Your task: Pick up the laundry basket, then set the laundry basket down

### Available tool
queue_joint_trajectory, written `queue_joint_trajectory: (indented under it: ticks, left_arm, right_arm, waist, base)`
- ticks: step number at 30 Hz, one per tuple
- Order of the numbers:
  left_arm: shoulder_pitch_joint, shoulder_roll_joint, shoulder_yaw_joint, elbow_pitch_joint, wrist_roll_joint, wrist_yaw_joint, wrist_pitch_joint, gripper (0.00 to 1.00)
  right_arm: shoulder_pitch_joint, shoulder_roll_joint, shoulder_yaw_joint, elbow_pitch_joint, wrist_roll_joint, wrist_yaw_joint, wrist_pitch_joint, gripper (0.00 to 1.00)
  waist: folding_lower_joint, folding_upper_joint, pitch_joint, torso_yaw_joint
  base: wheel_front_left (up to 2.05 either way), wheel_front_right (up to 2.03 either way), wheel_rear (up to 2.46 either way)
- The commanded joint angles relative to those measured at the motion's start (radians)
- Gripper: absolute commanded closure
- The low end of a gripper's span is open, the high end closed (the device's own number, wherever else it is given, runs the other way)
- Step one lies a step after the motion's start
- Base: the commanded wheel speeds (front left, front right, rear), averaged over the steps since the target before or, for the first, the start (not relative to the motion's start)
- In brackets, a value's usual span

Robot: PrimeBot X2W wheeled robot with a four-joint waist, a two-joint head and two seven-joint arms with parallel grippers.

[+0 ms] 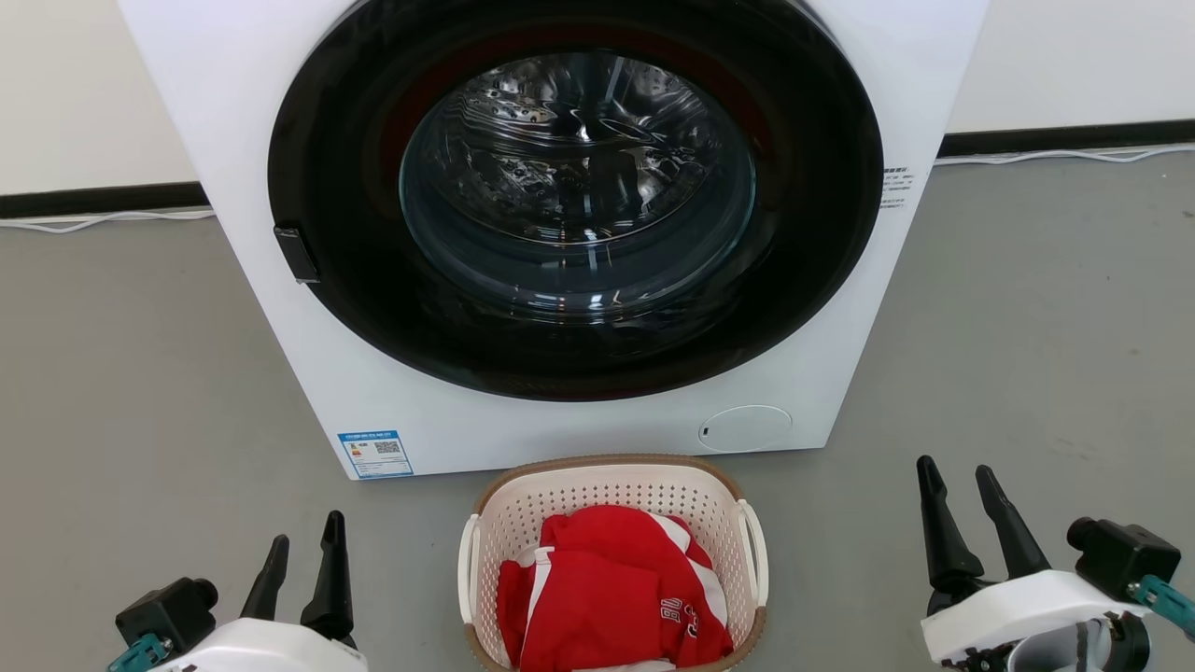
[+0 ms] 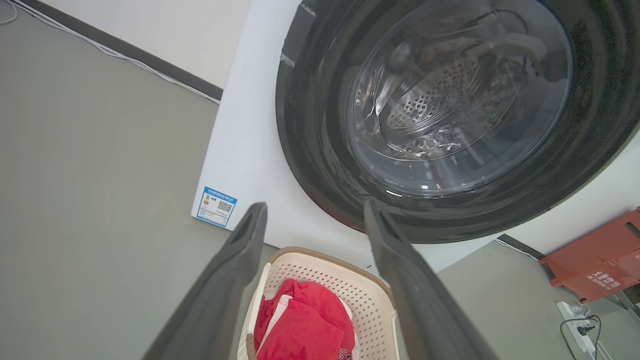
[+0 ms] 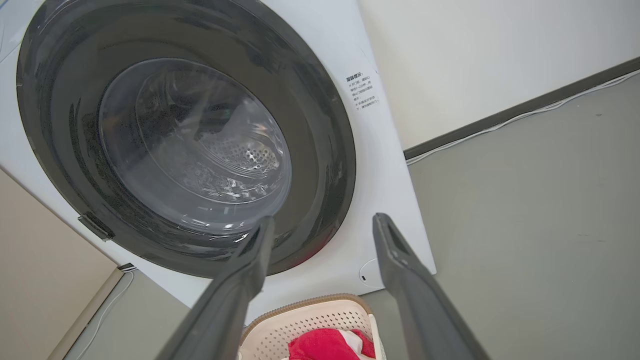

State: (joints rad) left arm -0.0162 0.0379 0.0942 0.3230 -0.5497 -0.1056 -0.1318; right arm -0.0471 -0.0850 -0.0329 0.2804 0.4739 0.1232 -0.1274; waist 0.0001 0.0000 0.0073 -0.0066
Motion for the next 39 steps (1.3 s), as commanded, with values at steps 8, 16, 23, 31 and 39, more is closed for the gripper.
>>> queue_joint_trajectory:
  ticks: [8, 16, 23, 31, 39]
  left_arm:
    - [-0.032, 0.023, 0.022, -0.029, 0.146, 0.012, -0.038, 0.00]
    - [-0.032, 0.029, 0.018, -0.030, 0.240, 0.021, -0.059, 0.00]
    - [-0.030, 0.032, 0.014, -0.028, 0.327, 0.028, -0.080, 0.00]
    - [-0.028, 0.036, 0.014, -0.026, 0.425, 0.034, -0.103, 0.00]
    - [-0.027, 0.038, 0.019, -0.007, 0.513, 0.031, -0.127, 0.00]
  right_arm:
    - [-0.054, -0.015, 0.024, -0.017, -0.148, 0.006, -0.044, 0.00]
    - [-0.054, -0.015, 0.028, -0.007, -0.235, 0.006, -0.064, 0.00]
    - [-0.055, -0.011, 0.030, 0.009, -0.314, 0.007, -0.085, 0.00]
    - [-0.060, -0.012, 0.036, 0.027, -0.410, 0.007, -0.108, 0.00]
    - [-0.063, -0.013, 0.041, 0.041, -0.508, 0.007, -0.132, 0.00]
  waist:
    - [0.0000, 0.0000, -0.001, -0.002]
    - [0.0000, 0.0000, 0.001, -0.004]
    - [0.0000, 0.0000, -0.002, -0.006]
    - [0.0000, 0.0000, -0.004, -0.008]
    - [-0.0001, 0.0000, -0.005, -0.007]
  base:
    - [0.00, 0.00, 0.00]
    - [0.00, 0.00, 0.00]
    - [0.00, 0.00, 0.00]
    - [0.00, 0.00, 0.00]
    - [0.00, 0.00, 0.00]
